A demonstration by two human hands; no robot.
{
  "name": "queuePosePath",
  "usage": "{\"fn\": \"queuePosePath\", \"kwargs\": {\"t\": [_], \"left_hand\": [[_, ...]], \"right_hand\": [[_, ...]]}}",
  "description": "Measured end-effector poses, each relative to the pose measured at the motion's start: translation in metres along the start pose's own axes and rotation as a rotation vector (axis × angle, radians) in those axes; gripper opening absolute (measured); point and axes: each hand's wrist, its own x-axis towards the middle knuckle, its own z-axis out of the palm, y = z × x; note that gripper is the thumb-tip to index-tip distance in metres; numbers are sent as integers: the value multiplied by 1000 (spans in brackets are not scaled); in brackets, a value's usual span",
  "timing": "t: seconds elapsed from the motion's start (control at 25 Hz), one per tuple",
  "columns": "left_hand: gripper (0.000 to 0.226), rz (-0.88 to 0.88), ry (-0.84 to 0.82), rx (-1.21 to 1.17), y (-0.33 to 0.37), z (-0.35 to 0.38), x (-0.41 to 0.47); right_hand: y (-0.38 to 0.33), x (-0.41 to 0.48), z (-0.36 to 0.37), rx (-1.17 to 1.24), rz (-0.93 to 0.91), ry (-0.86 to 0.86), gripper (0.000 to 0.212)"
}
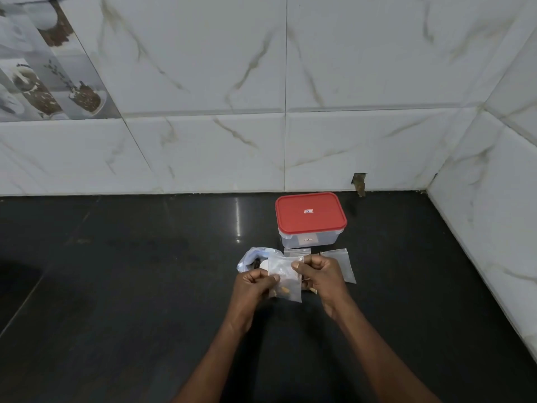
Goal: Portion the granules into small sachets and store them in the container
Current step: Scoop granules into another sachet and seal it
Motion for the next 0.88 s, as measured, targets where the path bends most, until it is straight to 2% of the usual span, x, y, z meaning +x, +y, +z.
{"fn": "queuePosePath", "kwargs": {"t": [0.12,0.28,0.4,0.48,0.6,0.88], "left_hand": [[18,7,1,-69,5,6,1],[7,-23,21,-59,6,13,3],[21,-64,21,-38,3,19,0],[22,-77,41,-33,3,21,-2],[9,-66,45,-23,5,22,-5],[15,-52,-3,31,8,21,-12]], "right_hand": [[1,2,0,-48,-11,19,12],[4,0,-1,-36,-2,14,12],[8,-3,-1,-50,-3,51,10],[10,-3,-2,-43,8,80,10],[9,-8,-1,2,52,42,11],[7,-16,8,19,94,22,1]]}}
